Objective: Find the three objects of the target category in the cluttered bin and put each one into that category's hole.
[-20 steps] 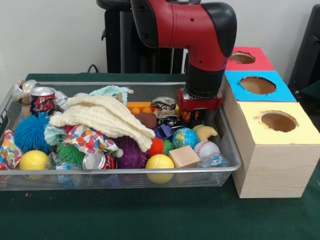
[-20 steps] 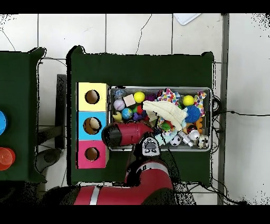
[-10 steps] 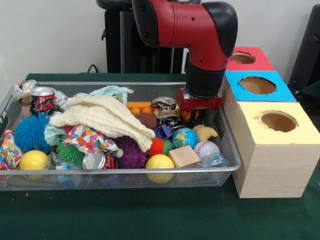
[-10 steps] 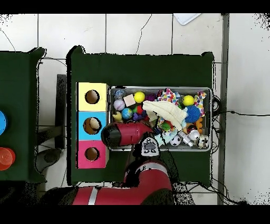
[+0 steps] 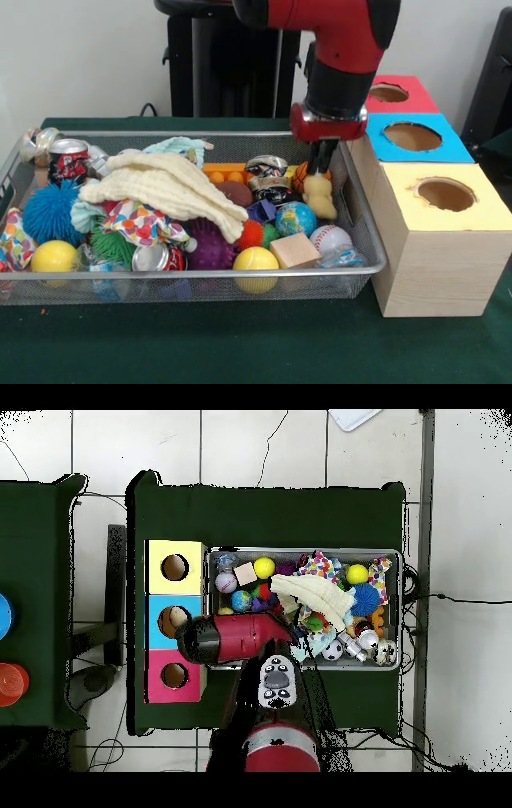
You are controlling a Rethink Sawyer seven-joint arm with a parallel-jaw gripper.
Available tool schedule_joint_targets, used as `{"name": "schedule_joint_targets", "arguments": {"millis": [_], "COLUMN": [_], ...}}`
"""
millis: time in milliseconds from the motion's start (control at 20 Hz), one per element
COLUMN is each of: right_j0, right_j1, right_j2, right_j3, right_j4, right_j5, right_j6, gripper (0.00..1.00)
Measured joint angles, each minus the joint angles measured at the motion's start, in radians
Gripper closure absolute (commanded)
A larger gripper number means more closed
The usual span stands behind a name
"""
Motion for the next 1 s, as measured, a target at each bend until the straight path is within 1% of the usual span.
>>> {"name": "schedule_joint_targets", "arguments": {"millis": [200,250,300,400,450,800,1000], "right_j0": [0.01,0.011,0.011,0.011,0.011,0.01,0.011], "right_j1": [-0.083,-0.093,-0.126,-0.136,-0.154,-0.192,-0.221], "right_j2": [-0.01,-0.011,-0.016,-0.018,-0.019,-0.019,-0.019], "right_j3": [0.0,0.0,0.001,0.001,0.001,0.007,0.048], "right_j4": [0.0,0.0,0.0,0.0,0.0,0.005,0.023], "right_j5": [0.14,0.156,0.195,0.204,0.211,0.211,0.211], "right_j6": [0.0,0.0,0.0,0.0,0.0,0.0,0.0], "gripper": [1.0,1.0,1.0,1.0,1.0,1.0,1.0]}}
